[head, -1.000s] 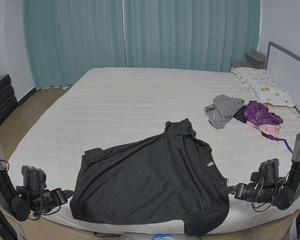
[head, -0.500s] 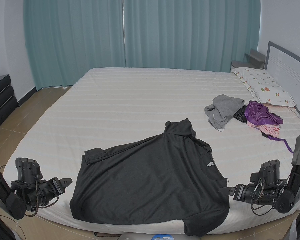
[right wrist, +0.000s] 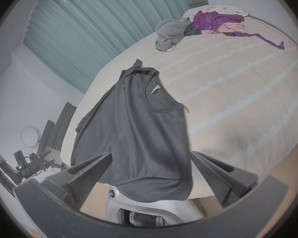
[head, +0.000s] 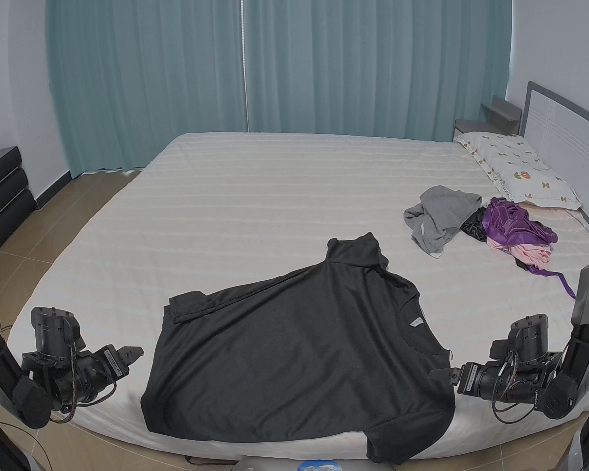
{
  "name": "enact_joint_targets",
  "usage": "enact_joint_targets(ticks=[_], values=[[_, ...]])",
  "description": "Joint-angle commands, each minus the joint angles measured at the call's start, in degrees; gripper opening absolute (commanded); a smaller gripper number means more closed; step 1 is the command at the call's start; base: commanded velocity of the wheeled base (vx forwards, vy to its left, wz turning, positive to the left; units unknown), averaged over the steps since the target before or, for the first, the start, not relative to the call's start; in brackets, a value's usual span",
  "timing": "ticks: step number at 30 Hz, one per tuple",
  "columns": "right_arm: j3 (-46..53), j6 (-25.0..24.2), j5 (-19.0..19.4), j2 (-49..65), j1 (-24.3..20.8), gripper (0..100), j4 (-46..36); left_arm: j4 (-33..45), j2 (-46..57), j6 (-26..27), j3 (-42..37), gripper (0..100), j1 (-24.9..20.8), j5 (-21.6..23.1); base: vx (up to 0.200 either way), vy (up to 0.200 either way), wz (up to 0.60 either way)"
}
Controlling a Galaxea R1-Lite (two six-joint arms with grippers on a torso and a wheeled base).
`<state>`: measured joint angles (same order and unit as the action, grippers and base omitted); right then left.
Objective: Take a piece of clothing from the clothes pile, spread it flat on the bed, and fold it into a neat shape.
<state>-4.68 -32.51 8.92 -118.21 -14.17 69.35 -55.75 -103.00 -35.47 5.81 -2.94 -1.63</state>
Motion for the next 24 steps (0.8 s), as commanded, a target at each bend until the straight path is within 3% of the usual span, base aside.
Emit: enact_joint_targets(ticks=[1,11,16,22,24], values=[[-0.06,-0.01,0.04,-0.26,0.02,100,-0.01,-0.06,-0.10,-0.03,0.07,100,0.04,-0.04,0.000,0.200,0.00],[-0.06,-0.01,0.04,-0.18,0.02,100,-0.01,-0.06,-0.01,-0.12,-0.01,100,-0.14,-0.04,0.000,0.000,0.00],[-0.06,-0.01,0.04,-0.26,0.02,100,-0.01,-0.06,-0.27,-3.20,0.86,100,-0.58,-0.04,0.000,0.000,0.00],[-0.15,-0.01,0.04,-0.18,-0.07,100,-0.01,-0.06,-1.77,-5.92,1.22,100,-4.09,-0.04,0.200,0.000,0.00],[-0.15,-0.01,0.04,-0.18,-0.07,100,-0.01,-0.06,-2.12,-5.92,1.30,100,-5.06,-0.04,0.000,0.000,0.00]])
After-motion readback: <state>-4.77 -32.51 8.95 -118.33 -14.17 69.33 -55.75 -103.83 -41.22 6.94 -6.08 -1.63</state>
